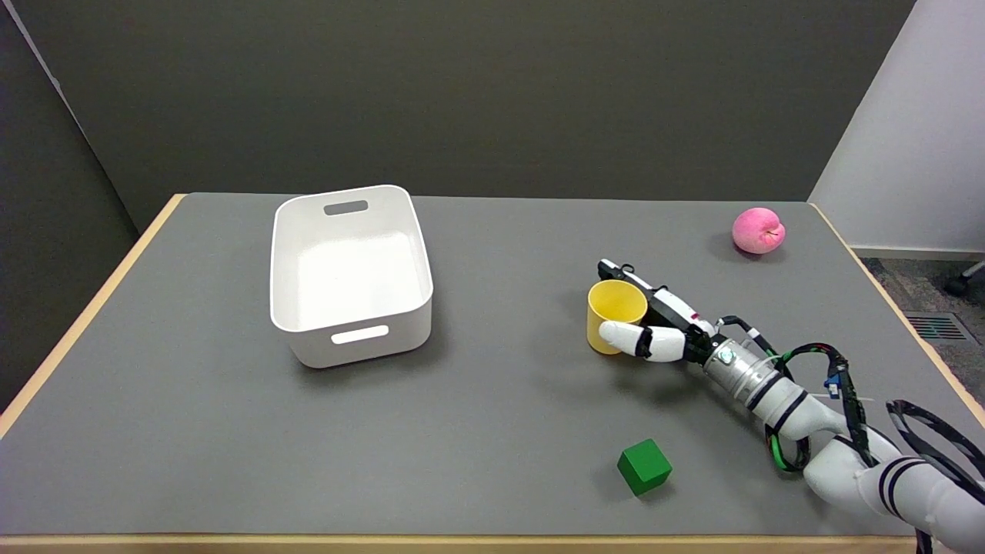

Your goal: Pick up the cup.

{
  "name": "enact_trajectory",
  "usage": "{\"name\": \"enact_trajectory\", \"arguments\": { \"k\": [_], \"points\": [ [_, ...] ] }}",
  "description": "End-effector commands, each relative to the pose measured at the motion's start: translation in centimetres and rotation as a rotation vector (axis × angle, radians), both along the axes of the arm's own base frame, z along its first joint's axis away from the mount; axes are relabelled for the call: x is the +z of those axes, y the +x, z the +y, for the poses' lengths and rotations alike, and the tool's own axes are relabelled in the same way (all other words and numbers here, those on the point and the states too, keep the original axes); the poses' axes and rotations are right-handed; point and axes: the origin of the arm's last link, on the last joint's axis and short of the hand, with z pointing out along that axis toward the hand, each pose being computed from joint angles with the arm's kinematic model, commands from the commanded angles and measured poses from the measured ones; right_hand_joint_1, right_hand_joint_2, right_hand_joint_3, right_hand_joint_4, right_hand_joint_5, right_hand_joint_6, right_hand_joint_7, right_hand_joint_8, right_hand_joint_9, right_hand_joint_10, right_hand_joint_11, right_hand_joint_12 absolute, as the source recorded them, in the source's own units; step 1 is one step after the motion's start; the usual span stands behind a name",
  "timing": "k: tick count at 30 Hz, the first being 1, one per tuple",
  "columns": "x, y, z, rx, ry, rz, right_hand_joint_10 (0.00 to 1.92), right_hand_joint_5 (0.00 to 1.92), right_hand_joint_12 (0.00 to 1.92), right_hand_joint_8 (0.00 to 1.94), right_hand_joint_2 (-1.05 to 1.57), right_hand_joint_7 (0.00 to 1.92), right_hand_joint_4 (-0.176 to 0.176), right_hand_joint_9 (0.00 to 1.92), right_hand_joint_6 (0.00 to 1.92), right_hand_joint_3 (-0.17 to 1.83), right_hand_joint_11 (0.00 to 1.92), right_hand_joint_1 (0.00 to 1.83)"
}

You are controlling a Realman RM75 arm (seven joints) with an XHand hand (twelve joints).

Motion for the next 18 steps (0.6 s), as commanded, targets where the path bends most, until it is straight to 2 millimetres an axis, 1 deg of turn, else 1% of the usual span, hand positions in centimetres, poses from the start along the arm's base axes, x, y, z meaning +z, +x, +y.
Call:
{"name": "enact_trajectory", "arguments": {
  "k": [1,6,7,8,10,11,12,13,15,18],
  "points": [
    [-1.5,-0.3,-1.2,-0.024,0.014,0.013,0.0,0.0,0.02,0.0,0.57,0.0,-0.123,0.0,0.0,0.68,0.0,0.67],
    [-2.1,0.0,-1.8,-0.005,0.005,0.003,0.0,0.0,0.02,0.0,0.57,0.0,-0.118,0.0,0.0,0.69,0.0,0.67],
    [-2.2,0.1,-2.0,0.009,-0.002,0.014,0.0,0.0,0.05,0.0,0.56,0.0,-0.117,0.0,0.0,0.73,0.0,0.67],
    [-2.2,0.2,-2.0,0.016,-0.007,0.019,0.0,0.0,0.09,0.0,0.54,0.0,-0.116,0.0,0.0,0.81,0.0,0.66],
    [-2.5,0.4,-2.4,0.037,-0.025,0.036,0.0,0.0,0.32,0.05,0.57,0.0,-0.108,0.0,0.13,0.89,0.0,0.67],
    [-2.6,0.5,-2.5,0.042,-0.03,0.035,0.01,0.01,0.42,0.09,0.57,0.01,-0.104,0.0,0.2,0.91,0.0,0.73],
    [-2.8,0.6,-2.6,0.052,-0.041,0.038,0.05,0.03,0.47,0.11,0.53,0.04,-0.1,0.0,0.24,0.93,0.0,0.85],
    [-2.8,0.7,-2.7,0.063,-0.054,0.041,0.16,0.06,0.55,0.15,0.54,0.08,-0.093,0.01,0.29,0.94,0.0,0.9],
    [-2.9,0.8,-2.8,0.082,-0.078,0.051,0.52,0.15,0.79,0.28,0.63,0.17,-0.072,0.04,0.37,0.95,0.0,0.82],
    [-2.8,1.1,-2.8,0.121,-0.137,0.058,0.68,0.27,1.09,0.41,0.69,0.35,-0.056,0.22,0.56,0.96,0.04,0.93]
  ]
}}
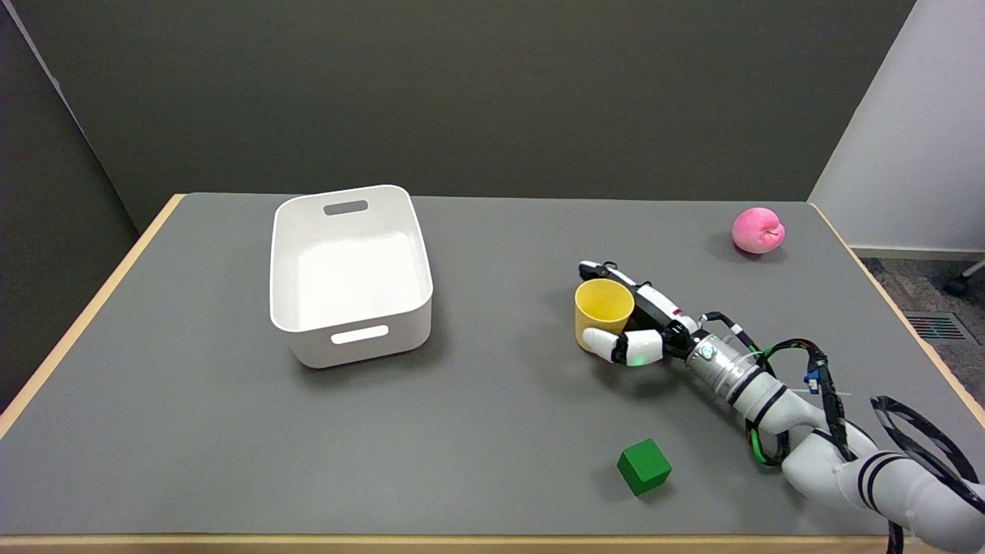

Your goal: Pick up the cup.

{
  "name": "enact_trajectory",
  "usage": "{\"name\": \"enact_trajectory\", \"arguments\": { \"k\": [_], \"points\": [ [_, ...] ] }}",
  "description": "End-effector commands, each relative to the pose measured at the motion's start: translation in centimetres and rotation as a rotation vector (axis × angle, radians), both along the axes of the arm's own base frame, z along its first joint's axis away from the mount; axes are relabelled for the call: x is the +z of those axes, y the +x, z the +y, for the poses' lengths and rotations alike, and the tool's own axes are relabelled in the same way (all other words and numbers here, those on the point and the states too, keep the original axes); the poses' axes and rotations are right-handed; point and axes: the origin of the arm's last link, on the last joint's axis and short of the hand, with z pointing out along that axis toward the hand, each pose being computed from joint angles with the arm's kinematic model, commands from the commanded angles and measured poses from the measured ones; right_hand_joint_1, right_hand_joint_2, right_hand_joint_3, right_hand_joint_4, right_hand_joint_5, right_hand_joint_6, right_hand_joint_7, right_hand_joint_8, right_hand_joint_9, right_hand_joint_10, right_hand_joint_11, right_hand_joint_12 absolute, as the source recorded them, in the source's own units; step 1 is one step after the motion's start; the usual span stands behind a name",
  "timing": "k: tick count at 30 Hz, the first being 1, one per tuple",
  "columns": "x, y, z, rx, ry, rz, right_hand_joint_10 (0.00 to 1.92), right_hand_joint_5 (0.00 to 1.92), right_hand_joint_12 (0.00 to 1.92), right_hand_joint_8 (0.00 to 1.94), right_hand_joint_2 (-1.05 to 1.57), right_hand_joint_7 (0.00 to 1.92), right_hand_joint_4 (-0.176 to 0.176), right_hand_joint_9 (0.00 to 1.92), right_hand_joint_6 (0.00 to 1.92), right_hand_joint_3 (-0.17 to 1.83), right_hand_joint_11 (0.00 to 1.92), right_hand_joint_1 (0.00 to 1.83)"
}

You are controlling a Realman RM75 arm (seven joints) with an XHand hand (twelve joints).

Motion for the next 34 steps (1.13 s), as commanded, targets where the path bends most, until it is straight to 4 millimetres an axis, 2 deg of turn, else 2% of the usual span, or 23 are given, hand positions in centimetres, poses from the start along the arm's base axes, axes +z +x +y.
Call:
{"name": "enact_trajectory", "arguments": {
  "k": [1,3,4,6,8,10,12,17,21,24,29,34],
  "points": [
    [-1.1,1.2,-1.4,0.125,-0.148,0.036,0.75,0.3,1.13,0.5,0.72,0.41,-0.055,0.29,0.72,0.98,0.11,0.92],
    [-0.9,1.7,-1.4,0.163,-0.204,0.046,1.03,0.38,1.45,0.86,0.79,0.55,-0.071,0.49,1.07,0.89,0.29,1.0],
    [-0.8,1.8,-1.3,0.174,-0.22,0.052,1.14,0.43,1.6,1.07,0.91,0.62,-0.07,0.55,1.28,0.69,0.33,1.04],
    [-0.4,2.2,-1.2,0.199,-0.259,0.063,1.24,0.51,1.82,1.43,1.23,0.74,-0.057,0.61,1.66,0.18,0.3,1.12],
    [-0.3,2.5,-1.1,0.223,-0.271,0.071,1.31,0.5,1.92,1.48,1.29,0.76,-0.083,0.7,1.63,0.05,0.25,1.12],
    [-0.1,2.7,-1.0,0.239,-0.277,0.07,1.33,0.51,1.92,1.48,1.29,0.76,-0.077,0.7,1.61,0.06,0.23,1.12],
    [0.5,3.2,-1.1,0.259,-0.297,0.065,1.37,0.51,1.92,1.5,1.28,0.77,-0.103,0.71,1.6,0.08,0.29,1.13],
    [1.8,4.4,-1.3,0.305,-0.329,0.09,1.44,0.51,1.92,1.51,1.27,0.77,-0.107,0.76,1.59,0.09,0.35,1.13],
    [1.2,5.5,-1.8,0.346,-0.316,0.053,1.44,0.55,1.92,1.46,1.21,0.81,-0.1,0.78,1.55,0.17,0.45,1.15],
    [0.3,6.3,-2.5,0.363,-0.287,0.044,1.44,0.56,1.92,1.44,1.19,0.82,-0.099,0.78,1.54,0.19,0.46,1.16],
    [-2.5,7.6,-4.4,0.384,-0.22,0.017,1.44,0.56,1.92,1.44,1.19,0.82,-0.101,0.79,1.53,0.2,0.46,1.16],
    [-6.4,9.3,-7.3,0.392,-0.149,0.062,1.45,0.58,1.92,1.42,1.15,0.84,-0.106,0.79,1.51,0.25,0.47,1.17]
  ]
}}
